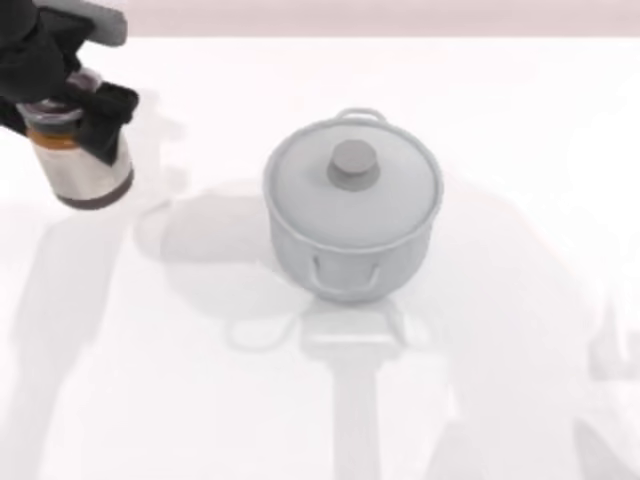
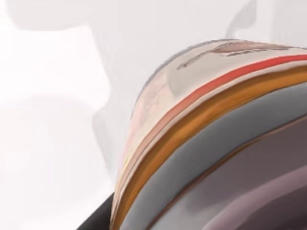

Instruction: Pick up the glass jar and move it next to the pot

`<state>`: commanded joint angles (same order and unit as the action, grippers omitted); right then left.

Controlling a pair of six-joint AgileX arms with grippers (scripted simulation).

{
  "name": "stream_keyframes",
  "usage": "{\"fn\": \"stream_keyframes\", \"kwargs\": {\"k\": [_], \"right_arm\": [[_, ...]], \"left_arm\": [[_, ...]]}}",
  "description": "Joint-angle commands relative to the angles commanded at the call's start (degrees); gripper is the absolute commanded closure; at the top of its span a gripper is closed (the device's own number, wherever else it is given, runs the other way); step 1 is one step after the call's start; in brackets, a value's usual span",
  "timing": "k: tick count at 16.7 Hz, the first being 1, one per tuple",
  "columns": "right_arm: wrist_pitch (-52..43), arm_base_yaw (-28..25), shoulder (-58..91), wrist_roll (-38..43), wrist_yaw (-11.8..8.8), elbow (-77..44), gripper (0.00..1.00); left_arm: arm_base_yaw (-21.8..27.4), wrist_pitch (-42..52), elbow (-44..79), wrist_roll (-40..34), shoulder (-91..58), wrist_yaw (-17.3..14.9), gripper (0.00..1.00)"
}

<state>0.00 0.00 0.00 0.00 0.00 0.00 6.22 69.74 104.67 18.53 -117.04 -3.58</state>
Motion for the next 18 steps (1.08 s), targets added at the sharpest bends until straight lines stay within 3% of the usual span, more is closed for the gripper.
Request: {"fn": "stream_keyframes", "kwargs": {"k": [5,8,11,18], "right_arm": [[0.0,0.0,0.0,0.0,0.0,0.0,0.00],[0.0,0.0,0.0,0.0,0.0,0.0,0.00],[0.0,0.0,0.0,0.0,0.0,0.0,0.00],[0.0,0.0,0.0,0.0,0.0,0.0,0.00]], "left_arm": [[7.0,-5.2,-6.1,-22.6,2.0,3.7,1.00],[10.4,-7.6,-9.4,-32.0,2.9,5.4,1.00],[12.0,-8.6,-11.1,-36.0,3.2,6.2,1.00],[11.6,-10.9,-12.8,-35.8,2.1,6.3,1.00]]}}
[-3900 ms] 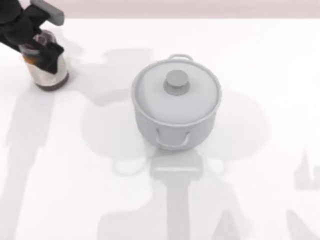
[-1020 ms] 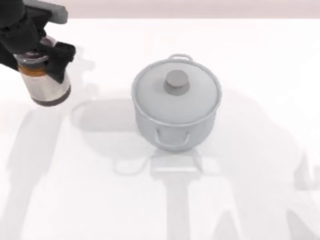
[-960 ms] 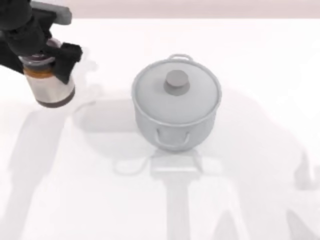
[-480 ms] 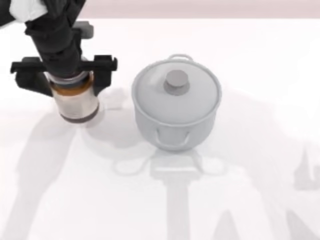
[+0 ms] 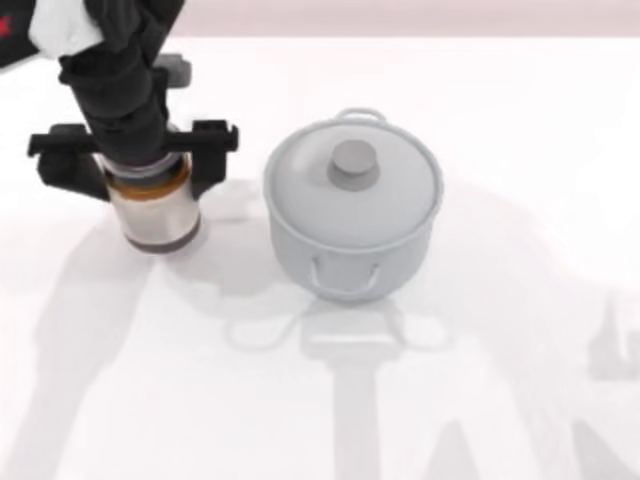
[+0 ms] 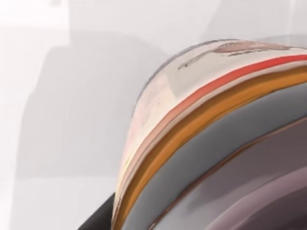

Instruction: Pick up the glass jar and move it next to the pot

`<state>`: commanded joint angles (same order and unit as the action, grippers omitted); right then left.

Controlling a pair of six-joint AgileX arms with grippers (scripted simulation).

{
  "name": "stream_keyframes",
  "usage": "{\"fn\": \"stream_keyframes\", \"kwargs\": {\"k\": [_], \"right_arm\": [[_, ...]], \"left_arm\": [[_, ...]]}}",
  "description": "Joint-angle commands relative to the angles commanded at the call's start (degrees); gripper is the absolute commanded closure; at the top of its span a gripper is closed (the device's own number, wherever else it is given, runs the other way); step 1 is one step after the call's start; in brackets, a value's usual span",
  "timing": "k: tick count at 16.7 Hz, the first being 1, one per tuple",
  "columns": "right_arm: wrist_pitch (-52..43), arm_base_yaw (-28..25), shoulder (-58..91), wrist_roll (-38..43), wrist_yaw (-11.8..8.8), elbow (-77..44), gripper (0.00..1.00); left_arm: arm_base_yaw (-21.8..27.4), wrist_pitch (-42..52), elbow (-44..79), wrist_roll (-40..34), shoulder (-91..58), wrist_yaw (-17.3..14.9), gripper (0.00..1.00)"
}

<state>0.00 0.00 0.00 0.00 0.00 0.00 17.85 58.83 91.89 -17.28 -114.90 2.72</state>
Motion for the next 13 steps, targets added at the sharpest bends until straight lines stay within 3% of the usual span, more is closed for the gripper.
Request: {"fn": "stream_keyframes", "kwargs": {"k": [4,8,13], "right_arm": [[0.0,0.0,0.0,0.0,0.0,0.0,0.00],[0.0,0.0,0.0,0.0,0.0,0.0,0.00],[0.0,0.0,0.0,0.0,0.0,0.0,0.00]], "left_arm": [[0.0,-6.9,-3.9,0.3,-2.4,-0.2,1.00],[-0.1,-7.5,-4.3,0.2,-2.7,-0.2,1.00],[-0.1,-7.5,-4.3,0.2,-2.7,-0.2,0.62]]}}
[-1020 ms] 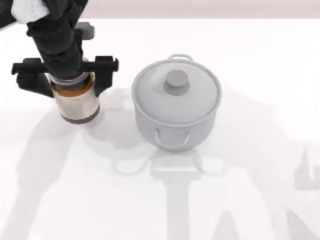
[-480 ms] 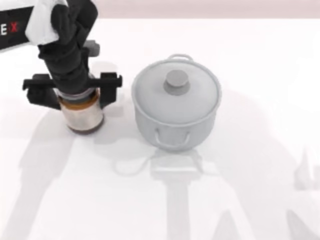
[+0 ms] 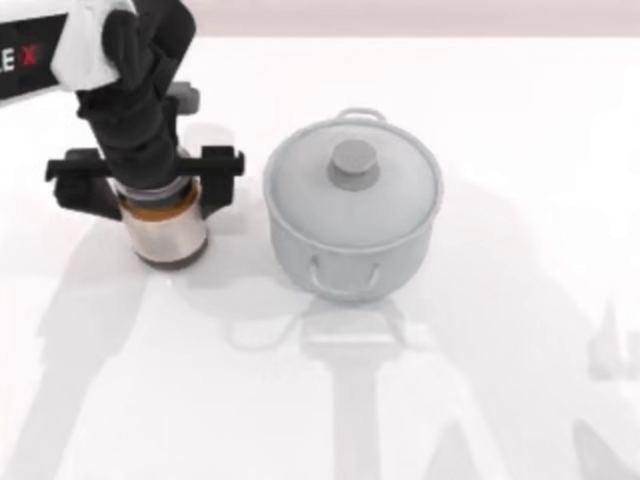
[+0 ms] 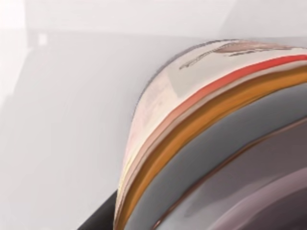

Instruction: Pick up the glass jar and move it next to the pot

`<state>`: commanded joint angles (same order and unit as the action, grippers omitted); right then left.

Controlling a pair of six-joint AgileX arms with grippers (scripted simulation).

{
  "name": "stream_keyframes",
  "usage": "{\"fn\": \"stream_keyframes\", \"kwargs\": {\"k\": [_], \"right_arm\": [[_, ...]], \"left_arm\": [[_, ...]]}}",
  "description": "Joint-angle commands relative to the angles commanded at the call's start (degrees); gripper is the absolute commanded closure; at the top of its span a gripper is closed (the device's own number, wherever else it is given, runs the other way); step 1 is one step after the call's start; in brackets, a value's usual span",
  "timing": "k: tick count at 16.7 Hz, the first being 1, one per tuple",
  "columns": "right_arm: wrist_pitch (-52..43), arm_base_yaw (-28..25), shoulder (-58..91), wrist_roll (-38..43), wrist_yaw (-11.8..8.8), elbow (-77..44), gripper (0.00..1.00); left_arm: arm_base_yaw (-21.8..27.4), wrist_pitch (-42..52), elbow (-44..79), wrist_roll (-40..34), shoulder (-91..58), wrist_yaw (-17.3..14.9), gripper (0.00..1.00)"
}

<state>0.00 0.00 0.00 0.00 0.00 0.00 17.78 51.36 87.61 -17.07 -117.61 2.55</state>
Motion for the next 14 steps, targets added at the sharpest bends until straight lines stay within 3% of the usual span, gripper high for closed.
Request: {"fn": "stream_keyframes", "kwargs": {"k": [8,14], "right_arm": [[0.0,0.0,0.0,0.0,0.0,0.0,0.00],[0.0,0.0,0.0,0.0,0.0,0.0,0.00]], "left_arm": [[0.0,0.0,0.0,0.0,0.0,0.0,0.02],[0.0,0.0,0.0,0.0,0.0,0.0,0.00]]}}
